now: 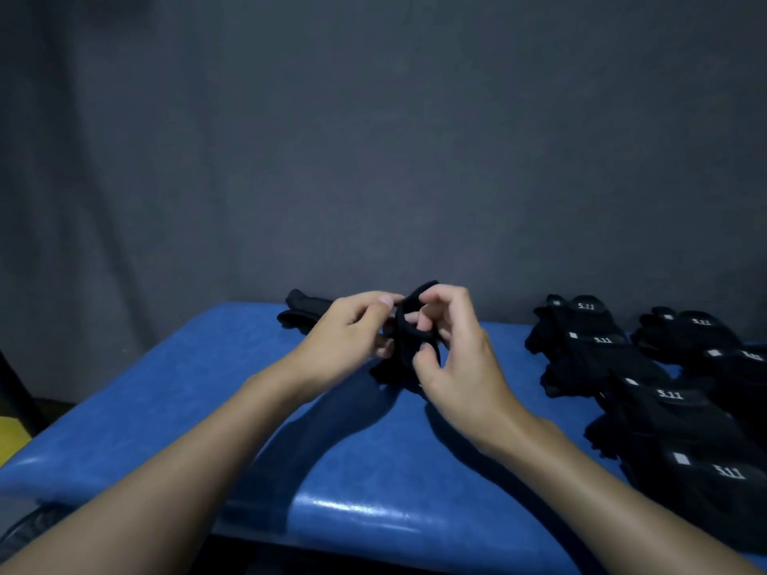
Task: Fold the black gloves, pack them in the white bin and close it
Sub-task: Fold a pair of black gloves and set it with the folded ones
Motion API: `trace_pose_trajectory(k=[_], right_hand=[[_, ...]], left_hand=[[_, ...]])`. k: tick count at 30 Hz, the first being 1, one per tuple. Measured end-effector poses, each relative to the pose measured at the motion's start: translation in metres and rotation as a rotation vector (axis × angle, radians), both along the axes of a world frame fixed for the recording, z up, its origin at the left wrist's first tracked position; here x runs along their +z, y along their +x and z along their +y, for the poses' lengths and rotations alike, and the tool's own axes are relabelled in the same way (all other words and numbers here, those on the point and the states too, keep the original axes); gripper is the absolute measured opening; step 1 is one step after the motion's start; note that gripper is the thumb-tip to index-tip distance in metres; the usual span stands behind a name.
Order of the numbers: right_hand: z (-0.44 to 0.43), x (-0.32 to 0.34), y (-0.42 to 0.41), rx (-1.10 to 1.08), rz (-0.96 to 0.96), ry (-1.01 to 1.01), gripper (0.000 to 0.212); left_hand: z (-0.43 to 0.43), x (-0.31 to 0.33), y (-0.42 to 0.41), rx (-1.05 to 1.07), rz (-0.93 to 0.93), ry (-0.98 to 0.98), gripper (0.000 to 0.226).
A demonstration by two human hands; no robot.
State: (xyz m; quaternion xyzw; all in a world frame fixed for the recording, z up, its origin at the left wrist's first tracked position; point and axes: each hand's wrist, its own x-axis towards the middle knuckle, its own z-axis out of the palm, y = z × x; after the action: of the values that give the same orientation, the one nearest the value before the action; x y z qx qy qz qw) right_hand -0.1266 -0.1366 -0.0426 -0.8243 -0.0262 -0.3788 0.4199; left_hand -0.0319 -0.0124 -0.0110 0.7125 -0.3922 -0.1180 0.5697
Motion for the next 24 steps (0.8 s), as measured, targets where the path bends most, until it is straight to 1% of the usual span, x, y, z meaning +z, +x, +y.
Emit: trace_pose_trajectory(k=[2,4,6,10,13,15,16,18,19,20,22,24], right_hand=[[-0.003,0.001,-0.005,0.015,0.018,-0.02,0.052],[-0.005,0.002,-0.009,0.04,0.051,-0.04,0.051],[-0.008,0.001,-0.012,0.078,0.095,-0.045,0.052],[-0.011,-0.003,-0.021,0.122,0.149,-0.01,0.051],[-0.016,-0.012,-0.025,0.039,0.136,0.007,0.045],[-0.023,-0.019,-0.026,-0.095,0.19,-0.061,0.037],[-0.025,-0.022,-0.026,-0.154,0.257,-0.121,0.033],[-0.03,-0.029,-0.027,-0.225,0.411,-0.225,0.028],[-0.03,-0.03,-0.027,-0.246,0.462,-0.251,0.029],[-0.03,-0.031,-0.027,-0.262,0.488,-0.26,0.03],[-0.028,-0.031,-0.026,-0.298,0.491,-0.267,0.03],[-0.025,-0.031,-0.025,-0.347,0.501,-0.301,0.033]], left_hand=[[-0.006,0.001,-0.006,-0.003,0.172,-0.1,0.03],[-0.011,0.0,-0.009,0.014,0.278,-0.173,0.029],[-0.016,-0.002,-0.01,0.033,0.31,-0.221,0.034],[-0.021,-0.006,-0.015,0.088,0.378,-0.292,0.057],[-0.023,-0.016,-0.007,0.153,0.399,-0.196,0.066],[-0.022,-0.024,0.0,0.226,0.328,-0.038,0.063],[-0.021,-0.028,0.004,0.283,0.239,0.076,0.06],[-0.019,-0.035,0.009,0.37,-0.026,0.335,0.052],[-0.017,-0.037,0.011,0.376,-0.158,0.421,0.048],[-0.015,-0.038,0.011,0.358,-0.271,0.467,0.043],[-0.013,-0.039,0.009,0.272,-0.42,0.521,0.036],[-0.013,-0.041,0.008,0.181,-0.482,0.584,0.041]])
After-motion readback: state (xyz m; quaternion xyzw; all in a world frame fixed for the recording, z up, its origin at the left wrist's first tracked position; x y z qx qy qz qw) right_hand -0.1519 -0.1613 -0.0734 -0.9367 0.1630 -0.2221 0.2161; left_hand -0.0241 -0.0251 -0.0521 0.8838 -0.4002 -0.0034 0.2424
